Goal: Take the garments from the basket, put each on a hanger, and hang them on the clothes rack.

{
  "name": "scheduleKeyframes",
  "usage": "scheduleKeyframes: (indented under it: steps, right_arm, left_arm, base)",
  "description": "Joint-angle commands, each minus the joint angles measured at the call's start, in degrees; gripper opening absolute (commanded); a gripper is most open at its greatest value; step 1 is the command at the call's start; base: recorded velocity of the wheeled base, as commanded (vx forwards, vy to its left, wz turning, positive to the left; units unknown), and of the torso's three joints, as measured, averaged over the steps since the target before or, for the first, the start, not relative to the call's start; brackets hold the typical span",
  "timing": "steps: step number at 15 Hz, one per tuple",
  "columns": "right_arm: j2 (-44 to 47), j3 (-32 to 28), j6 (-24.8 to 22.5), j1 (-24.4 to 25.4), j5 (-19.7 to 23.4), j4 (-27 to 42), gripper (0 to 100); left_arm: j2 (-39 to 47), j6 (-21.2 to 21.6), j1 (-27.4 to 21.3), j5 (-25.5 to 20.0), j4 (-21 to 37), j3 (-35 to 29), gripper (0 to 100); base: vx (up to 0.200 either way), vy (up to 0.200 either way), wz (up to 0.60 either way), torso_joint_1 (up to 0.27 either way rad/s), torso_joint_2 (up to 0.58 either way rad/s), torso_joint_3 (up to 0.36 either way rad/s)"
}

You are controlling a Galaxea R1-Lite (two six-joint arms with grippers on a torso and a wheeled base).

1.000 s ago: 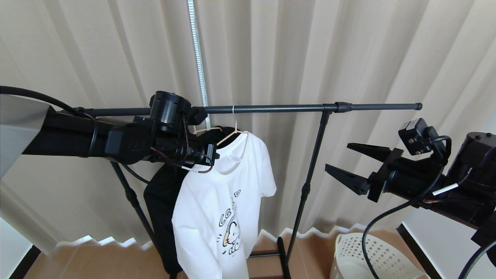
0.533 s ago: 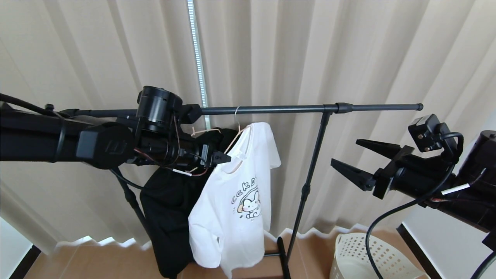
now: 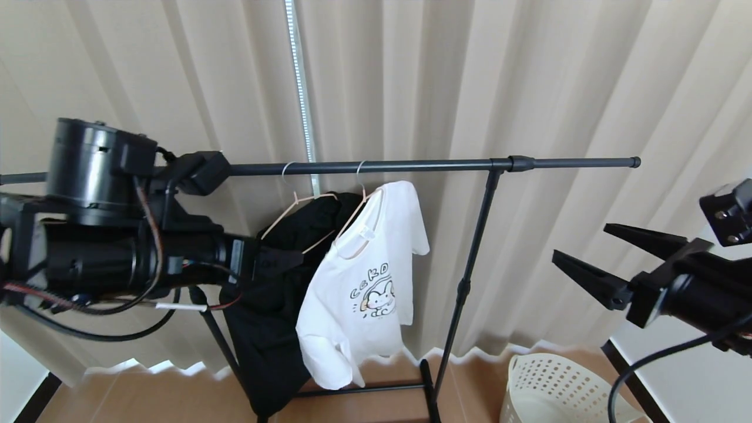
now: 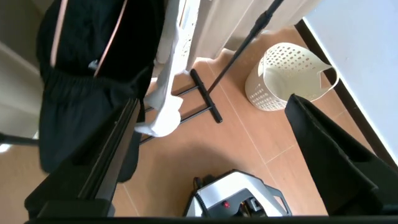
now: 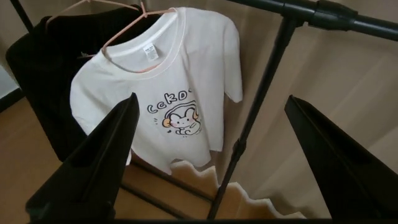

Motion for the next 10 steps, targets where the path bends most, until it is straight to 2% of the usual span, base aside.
scheduleKeyframes:
  steps: [1,3,5,8,10]
  right_arm:
    - [-13.41,7.64,-0.01,0.04,-2.85,3.6,100]
    - [-23.6,13.53,-0.19,0.04,-3.37,8.18,100]
    - [-33.98,16.52,-0.27,0.4,-3.29,17.49,100]
    - [-45.66,16.43,-0.01,0.22,-3.29,33.93,100]
    - [-49.18,16.43,1.22,-1.63,-4.08,37.97,100]
  left_arm:
    - [-18.48,-0.01,-2.88,4.73,-0.05,15.55,100]
    - [-29.82,-0.19,-3.94,6.22,-0.05,26.89,100]
    - [-39.75,-0.37,-3.5,6.31,0.12,34.1,100]
    - [-47.48,-0.28,-0.69,9.39,1.0,39.81,100]
    - [-50.12,-0.28,3.36,10.0,1.0,43.15,100]
  base:
    - [0.0,0.0,0.0,0.0,0.0,0.0]
    - [0.0,0.0,0.0,0.0,0.0,0.0]
    - [0.0,0.0,0.0,0.0,0.0,0.0]
    - [0.0,0.0,0.0,0.0,0.0,0.0]
    - [0.0,0.0,0.0,0.0,0.0,0.0]
